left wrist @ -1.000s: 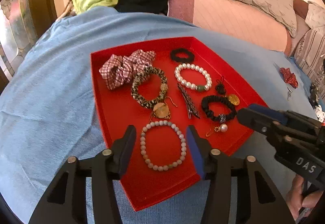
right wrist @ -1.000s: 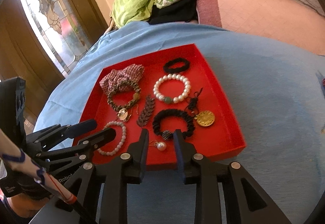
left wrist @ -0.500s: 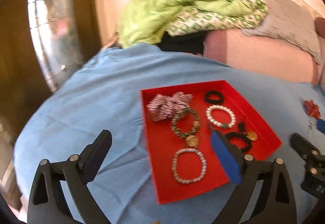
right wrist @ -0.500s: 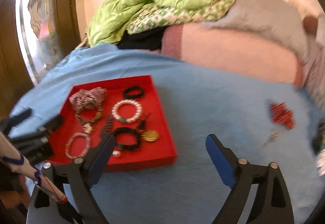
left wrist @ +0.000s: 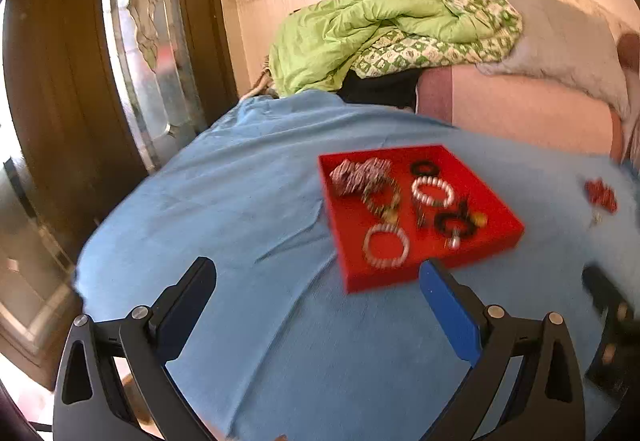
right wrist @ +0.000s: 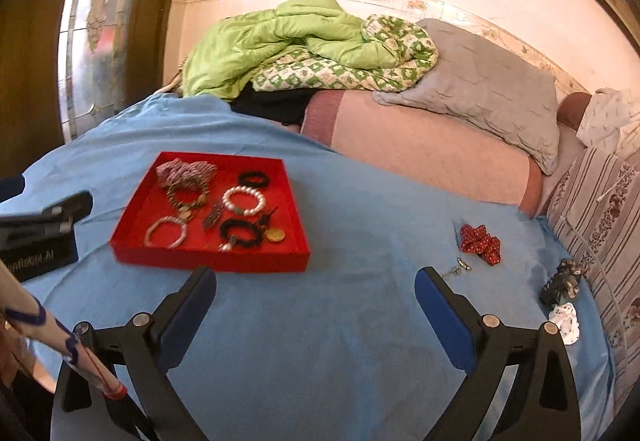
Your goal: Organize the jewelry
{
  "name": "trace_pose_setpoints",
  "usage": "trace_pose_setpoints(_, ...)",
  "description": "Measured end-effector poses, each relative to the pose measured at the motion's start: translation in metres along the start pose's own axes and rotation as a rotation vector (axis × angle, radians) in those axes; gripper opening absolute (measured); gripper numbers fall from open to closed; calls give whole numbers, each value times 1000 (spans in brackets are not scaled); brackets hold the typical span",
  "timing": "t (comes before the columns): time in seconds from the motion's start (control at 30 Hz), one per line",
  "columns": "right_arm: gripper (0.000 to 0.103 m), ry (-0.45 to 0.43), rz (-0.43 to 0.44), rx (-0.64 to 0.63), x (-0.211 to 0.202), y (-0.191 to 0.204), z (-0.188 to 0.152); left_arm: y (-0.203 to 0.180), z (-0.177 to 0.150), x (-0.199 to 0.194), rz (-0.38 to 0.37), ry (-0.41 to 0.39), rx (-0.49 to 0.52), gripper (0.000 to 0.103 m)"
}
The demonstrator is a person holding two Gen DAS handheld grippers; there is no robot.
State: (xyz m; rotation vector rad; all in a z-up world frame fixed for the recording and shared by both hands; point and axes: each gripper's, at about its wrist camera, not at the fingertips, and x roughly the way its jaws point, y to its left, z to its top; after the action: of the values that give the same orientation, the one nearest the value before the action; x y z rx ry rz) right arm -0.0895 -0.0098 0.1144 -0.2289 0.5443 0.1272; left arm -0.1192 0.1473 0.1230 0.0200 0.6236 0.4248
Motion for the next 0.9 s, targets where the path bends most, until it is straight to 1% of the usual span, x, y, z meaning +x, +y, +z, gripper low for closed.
trace_pose_setpoints(0.03, 101, 0, 5, 1, -4, 0, -3, -1, -7, -8, 11, -10, 13, 101)
trace_pose_setpoints(0.1, 101, -5, 10, 1, -10, 0, -6, -3, -14, -20, 5, -34, 36, 101)
trace_pose_setpoints(0.2, 101, -9, 6, -6, -16, 2, -11, -4, -17, -25, 17, -55, 37, 101)
trace_pose_setpoints(0.4, 101, -13, -1, -34, -19, 5, -18, -3, -18, -14, 13, -16, 22, 101)
trace_pose_setpoints(0.63, 101, -6, -3, -4, -18, -7, -20, -13, -21, -9, 23, 4, 48, 101)
trace_pose_setpoints(0.9, 101, 1, -7, -16, -16, -7, -22, -14, -21, -3, 38, 30, 55, 101)
